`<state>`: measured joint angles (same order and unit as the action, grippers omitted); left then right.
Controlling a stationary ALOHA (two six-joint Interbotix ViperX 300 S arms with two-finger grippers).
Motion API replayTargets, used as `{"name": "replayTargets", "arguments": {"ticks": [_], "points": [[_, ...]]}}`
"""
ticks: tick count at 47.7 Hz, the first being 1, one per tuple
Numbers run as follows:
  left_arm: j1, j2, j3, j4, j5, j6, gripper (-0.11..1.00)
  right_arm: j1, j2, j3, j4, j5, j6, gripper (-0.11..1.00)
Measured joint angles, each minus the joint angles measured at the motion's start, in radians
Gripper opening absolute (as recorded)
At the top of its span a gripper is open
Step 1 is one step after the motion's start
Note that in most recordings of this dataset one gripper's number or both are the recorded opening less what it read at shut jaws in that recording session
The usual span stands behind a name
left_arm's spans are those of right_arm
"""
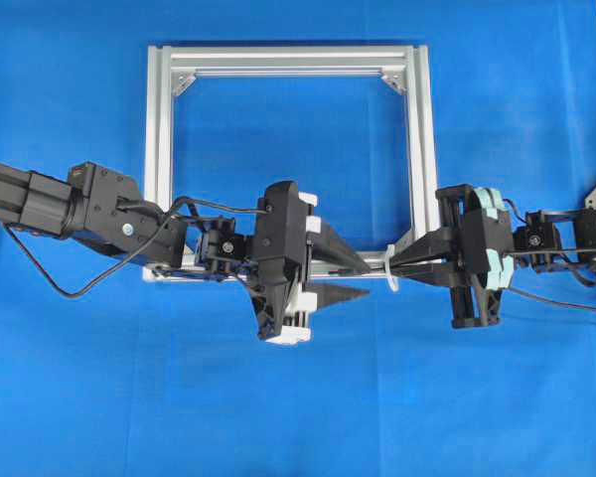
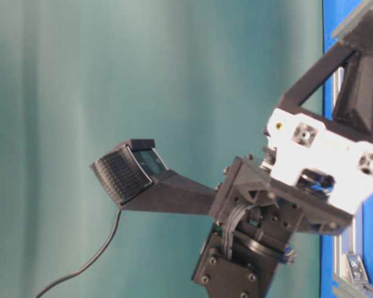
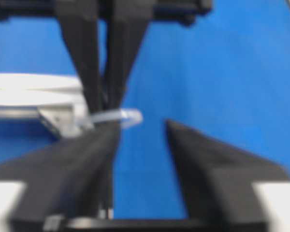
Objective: Insert the wire through the string loop located on the right side.
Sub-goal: 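Move the left gripper to the plug emerging from the loop, then close the left gripper on the plug beyond the loop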
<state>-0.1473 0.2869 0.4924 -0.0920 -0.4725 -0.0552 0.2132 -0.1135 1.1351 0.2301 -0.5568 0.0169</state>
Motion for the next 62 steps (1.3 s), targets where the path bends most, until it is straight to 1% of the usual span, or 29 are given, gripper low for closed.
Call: {"name": "replayTargets", "arguments": {"ticks": [5,8,15,29,42,62], "points": [[0.0,0.0,0.0,0.0,0.011,0.0,0.8,0.0,0.0,0.0,0.0,-0.002,0.002,-0.03],[0.002,0.002,0.0,0.0,0.018,0.0,0.9,0.0,0.0,0.0,0.0,0.0,0.0,-0.03],[0.005,0.0,0.0,0.0,0.029,0.0,0.86,0.0,0.0,0.0,0.0,-0.002,0.0,-0.03],[0.008,0.012,0.0,0.0,0.035,0.0,0.86,0.0,0.0,0.0,0.0,0.0,0.0,-0.03],[0.009,0.095,-0.021,0.0,0.035,0.0,0.86,0.0,0.0,0.0,0.0,-0.002,0.0,-0.03],[0.014,0.097,-0.021,0.0,0.035,0.0,0.86,0.0,0.0,0.0,0.0,-0.002,0.0,-0.03]]}}
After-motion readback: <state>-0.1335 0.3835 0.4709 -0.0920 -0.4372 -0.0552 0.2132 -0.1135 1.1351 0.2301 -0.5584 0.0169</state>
